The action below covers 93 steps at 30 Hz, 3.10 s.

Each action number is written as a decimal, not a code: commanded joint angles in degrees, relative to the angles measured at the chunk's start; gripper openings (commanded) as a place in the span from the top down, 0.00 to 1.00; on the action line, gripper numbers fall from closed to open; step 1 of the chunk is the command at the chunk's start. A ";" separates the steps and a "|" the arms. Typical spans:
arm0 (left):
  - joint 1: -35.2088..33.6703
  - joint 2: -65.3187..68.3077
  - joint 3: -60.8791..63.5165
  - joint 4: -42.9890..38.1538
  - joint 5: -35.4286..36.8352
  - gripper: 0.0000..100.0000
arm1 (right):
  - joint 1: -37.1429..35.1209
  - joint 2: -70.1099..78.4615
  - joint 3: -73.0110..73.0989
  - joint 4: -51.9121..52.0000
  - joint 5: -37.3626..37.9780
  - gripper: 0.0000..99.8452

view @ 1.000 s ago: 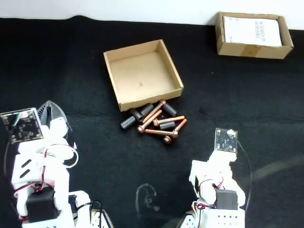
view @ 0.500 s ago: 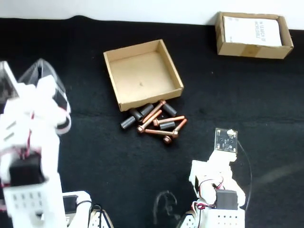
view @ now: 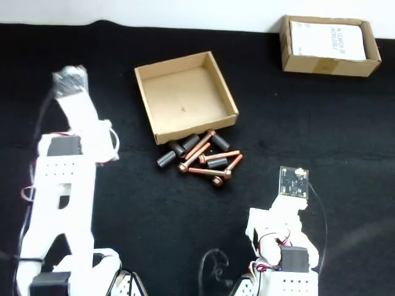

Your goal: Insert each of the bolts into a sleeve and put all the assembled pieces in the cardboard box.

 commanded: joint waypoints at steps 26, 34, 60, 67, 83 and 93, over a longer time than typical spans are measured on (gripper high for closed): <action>3.65 -29.41 -16.13 31.12 0.09 0.99 | -0.57 -0.31 7.69 -0.84 0.35 0.99; 3.47 -31.43 -15.08 26.55 0.09 0.99 | -0.48 -0.31 7.60 -11.74 0.35 0.99; 3.65 -31.52 30.37 -18.29 -12.04 0.87 | -10.86 17.27 -30.29 -16.75 21.71 0.83; 3.82 -31.43 34.24 -27.52 -5.27 0.79 | -6.99 44.18 -53.23 -16.48 21.54 0.83; -1.45 5.67 19.12 -37.98 8.44 0.79 | 3.56 90.33 -76.35 7.08 12.57 0.83; -1.36 22.64 9.01 -37.98 9.14 0.79 | -8.92 100.18 -85.41 14.02 16.88 0.83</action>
